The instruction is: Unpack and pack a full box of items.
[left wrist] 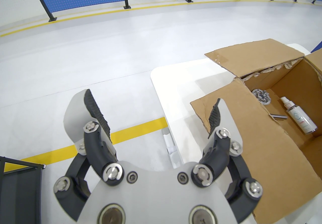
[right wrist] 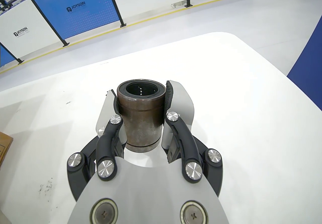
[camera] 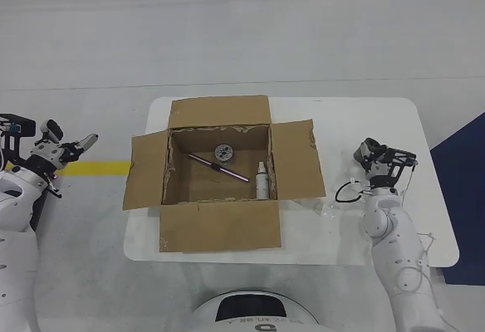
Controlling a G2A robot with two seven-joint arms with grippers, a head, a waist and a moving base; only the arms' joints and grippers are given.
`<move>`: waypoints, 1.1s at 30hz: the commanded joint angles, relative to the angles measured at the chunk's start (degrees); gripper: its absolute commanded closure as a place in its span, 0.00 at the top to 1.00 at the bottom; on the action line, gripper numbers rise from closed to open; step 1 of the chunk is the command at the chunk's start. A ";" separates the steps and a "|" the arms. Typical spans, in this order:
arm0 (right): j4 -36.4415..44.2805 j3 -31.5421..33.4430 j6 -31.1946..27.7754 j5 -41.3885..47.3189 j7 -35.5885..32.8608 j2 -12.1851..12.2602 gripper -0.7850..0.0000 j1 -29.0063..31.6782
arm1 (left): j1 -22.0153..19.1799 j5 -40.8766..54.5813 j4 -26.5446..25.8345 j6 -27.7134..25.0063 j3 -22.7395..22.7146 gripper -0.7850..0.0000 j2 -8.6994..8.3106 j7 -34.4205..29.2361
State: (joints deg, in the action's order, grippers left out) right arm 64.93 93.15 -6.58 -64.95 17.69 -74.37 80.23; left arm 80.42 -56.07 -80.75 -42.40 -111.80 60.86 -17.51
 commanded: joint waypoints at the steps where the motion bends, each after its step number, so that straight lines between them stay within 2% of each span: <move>1: -0.36 -0.10 -0.07 -0.48 0.36 0.03 0.00 0.07 | 0.00 0.00 0.00 0.00 0.00 1.00 0.00 0.00; 8: -0.65 0.52 -1.81 -1.01 1.12 0.35 0.00 1.37 | 0.00 0.00 0.00 0.00 0.00 1.00 0.00 0.00; 19: -0.62 0.35 -3.08 -3.30 -1.24 0.79 0.00 2.41 | 0.00 0.00 0.00 0.00 0.00 1.00 0.00 0.00; 22: -0.70 0.49 -2.65 -3.52 -2.61 0.89 0.33 2.38 | 0.00 0.00 0.00 0.00 0.00 1.00 0.00 0.00; 24: -0.69 0.64 -2.74 -3.46 -2.90 0.96 0.45 2.49 | 0.00 0.00 0.00 0.00 0.00 1.00 0.00 0.00; 25: -0.63 0.78 -2.89 -3.40 -2.90 1.01 0.60 2.63 | 0.00 0.00 0.00 0.00 0.00 1.00 0.00 0.00; 26: -0.48 0.98 -3.10 -3.29 -2.90 1.06 0.81 2.83 | 0.00 0.00 0.00 0.00 0.00 1.00 0.00 0.00; 27: -0.20 1.28 -3.39 -2.98 -2.77 1.12 0.95 3.11 | 0.00 0.00 0.00 0.00 0.00 1.00 0.00 0.00; 28: 0.19 1.65 -3.81 -2.59 -2.50 1.19 1.00 3.50 | 0.00 0.00 0.00 0.00 0.00 1.00 0.00 0.00; 33: 3.83 3.70 -4.52 -1.94 -1.57 1.58 1.00 6.23 | 0.00 0.00 0.00 0.00 0.00 1.00 0.00 0.00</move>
State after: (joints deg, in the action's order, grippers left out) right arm 67.73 96.53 -11.13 -66.81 16.11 -72.86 85.85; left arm 80.42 -56.07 -80.75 -42.40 -111.80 60.86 -17.51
